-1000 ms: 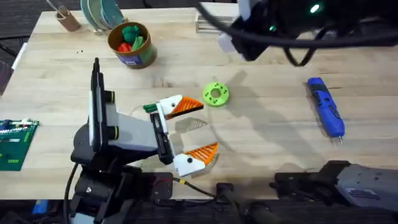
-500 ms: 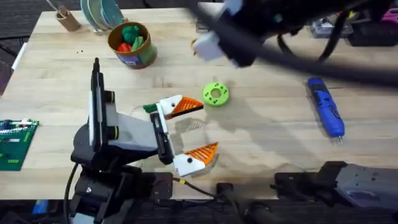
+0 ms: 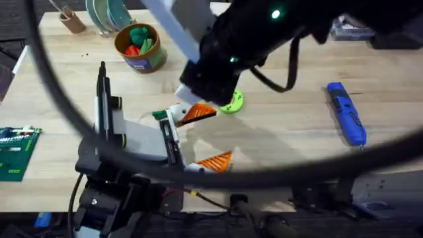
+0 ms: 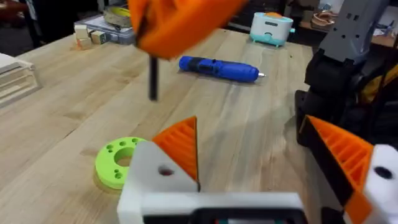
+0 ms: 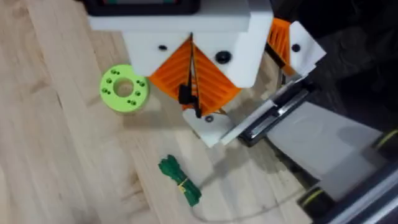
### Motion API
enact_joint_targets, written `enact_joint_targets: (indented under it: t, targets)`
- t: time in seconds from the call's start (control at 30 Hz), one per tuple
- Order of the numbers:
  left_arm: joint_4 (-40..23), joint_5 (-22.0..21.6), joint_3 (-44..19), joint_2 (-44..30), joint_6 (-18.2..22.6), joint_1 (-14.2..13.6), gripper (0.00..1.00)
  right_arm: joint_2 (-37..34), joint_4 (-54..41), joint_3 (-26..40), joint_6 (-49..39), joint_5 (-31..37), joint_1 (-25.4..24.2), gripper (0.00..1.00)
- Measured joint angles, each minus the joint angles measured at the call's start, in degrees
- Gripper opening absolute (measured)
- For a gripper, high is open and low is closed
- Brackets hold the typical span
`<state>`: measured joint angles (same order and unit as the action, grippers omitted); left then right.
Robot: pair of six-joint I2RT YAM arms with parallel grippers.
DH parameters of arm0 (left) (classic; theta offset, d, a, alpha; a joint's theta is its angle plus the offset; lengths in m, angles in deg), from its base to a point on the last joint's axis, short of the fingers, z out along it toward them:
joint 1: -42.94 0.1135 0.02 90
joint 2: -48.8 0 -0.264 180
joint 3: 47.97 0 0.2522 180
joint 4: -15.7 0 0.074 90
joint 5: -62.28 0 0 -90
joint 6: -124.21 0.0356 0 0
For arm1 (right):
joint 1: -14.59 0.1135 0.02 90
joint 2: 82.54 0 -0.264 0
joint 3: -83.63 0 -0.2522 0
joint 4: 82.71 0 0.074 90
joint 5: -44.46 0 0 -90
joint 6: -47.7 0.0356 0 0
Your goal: Pick up the gripper from the table and insert it into the empty holder that is missing its gripper. Then pick up a screw, insert it into the mounting hole, and use the screwdriver to tighten it. Finally, clean up the table by picking up the vegetable and placing it into the bucket.
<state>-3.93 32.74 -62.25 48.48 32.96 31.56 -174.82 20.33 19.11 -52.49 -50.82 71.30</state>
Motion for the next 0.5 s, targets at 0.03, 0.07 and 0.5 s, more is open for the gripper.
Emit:
enact_joint_targets:
  t: [0.03, 0.07, 0.5]
  targets:
    - [0.0, 0.0, 0.0, 0.0, 0.0, 0.0, 0.993, -0.2, -0.1, 0.1, -0.1, 0.0, 0.5, 0.008]
    - [0.0, 0.0, 0.0, 0.0, 0.0, 0.0, 0.993, -0.4, 0.0, 0.2, -0.1, -0.1, 1.1, 0.008]
    - [0.0, 0.0, 0.0, 0.0, 0.0, 0.0, 0.993, -4.1, -0.6, 0.4, -0.2, 0.2, 3.3, 0.008]
